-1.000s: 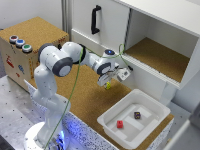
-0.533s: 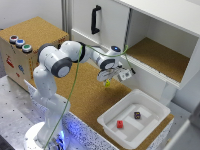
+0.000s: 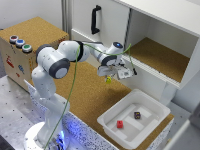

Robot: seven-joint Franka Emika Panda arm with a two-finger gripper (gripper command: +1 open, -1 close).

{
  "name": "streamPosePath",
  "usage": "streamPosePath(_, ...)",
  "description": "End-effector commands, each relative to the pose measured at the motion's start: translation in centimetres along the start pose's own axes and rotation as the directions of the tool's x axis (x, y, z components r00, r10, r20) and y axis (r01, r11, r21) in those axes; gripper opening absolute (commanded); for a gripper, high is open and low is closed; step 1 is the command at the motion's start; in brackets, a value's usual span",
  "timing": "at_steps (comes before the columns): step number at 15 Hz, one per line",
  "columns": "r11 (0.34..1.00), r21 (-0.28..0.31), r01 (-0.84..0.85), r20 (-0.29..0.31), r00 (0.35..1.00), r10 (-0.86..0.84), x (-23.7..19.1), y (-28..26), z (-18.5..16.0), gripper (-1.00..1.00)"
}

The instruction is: Grasp the yellow block, then turn it right

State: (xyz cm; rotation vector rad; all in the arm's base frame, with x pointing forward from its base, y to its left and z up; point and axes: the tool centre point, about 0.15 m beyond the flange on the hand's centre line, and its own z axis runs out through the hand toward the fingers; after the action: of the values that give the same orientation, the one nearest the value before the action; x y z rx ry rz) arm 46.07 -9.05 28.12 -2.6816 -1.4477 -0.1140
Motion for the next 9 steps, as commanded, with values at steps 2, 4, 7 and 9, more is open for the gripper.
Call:
streamPosePath(2, 0.962, -0.053, -0.270, 0.046, 0.961, 0.272, 0.9, -2.6, 1.0, -1.00)
streamPosePath(4, 0.934, -0.060, -0.352, 0.050, 0.933, 0.355, 1.2, -2.8, 1.6, -1.00)
streamPosePath(7, 0.863, -0.032, -0.504, 0.024, 0.863, 0.505, 0.6, -2.9, 2.7, -1.00)
streamPosePath(9, 0.809, -0.030, -0.587, 0.012, 0.809, 0.587, 0.0, -2.9, 3.3, -1.00)
